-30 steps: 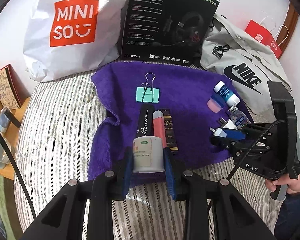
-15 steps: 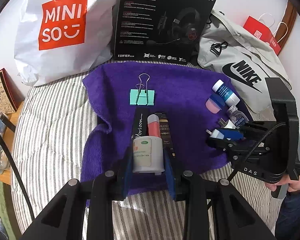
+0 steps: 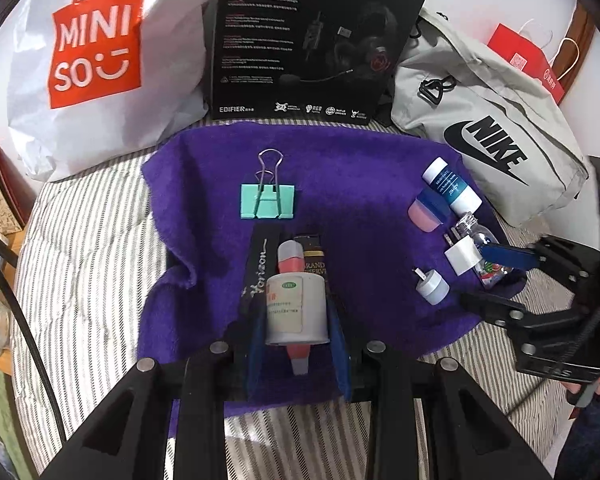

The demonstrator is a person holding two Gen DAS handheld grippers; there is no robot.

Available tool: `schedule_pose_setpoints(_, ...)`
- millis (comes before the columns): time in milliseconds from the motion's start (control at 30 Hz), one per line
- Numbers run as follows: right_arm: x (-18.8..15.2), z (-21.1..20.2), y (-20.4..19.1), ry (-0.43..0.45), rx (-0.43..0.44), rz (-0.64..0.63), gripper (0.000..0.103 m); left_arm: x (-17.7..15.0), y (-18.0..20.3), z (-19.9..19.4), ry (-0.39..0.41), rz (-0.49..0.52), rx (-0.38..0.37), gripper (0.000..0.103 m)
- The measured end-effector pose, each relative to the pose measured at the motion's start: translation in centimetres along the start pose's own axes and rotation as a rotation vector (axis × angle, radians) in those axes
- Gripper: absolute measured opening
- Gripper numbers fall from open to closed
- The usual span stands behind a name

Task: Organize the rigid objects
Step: 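Carry the roll and small bottle onto the towel and open both grippers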

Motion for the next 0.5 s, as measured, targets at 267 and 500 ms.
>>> schedule_pose_setpoints(267, -2.2, -3.0, 2.3, 0.035, 0.001, 0.082, 0.057, 1.4, 2.1, 2.2, -0.029, 0.034, -0.015, 0.028)
schedule_pose_setpoints(500, -4.4, -4.7, 3.7, 0.049, -0.01, 0.132, 0.057, 2.4, 4.0, 4.0, -0.052, 0.071, -0.017, 0.028)
Point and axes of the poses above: each gripper's, at about its wrist camera, not at the fingertips, and z roughly the way its jaws point, y to its right, x to its top, the point moved 3 cm from there along z, roughly the way its jaws point, and after that the axes turned 7 degrees about -y, right-handed, at the moved point
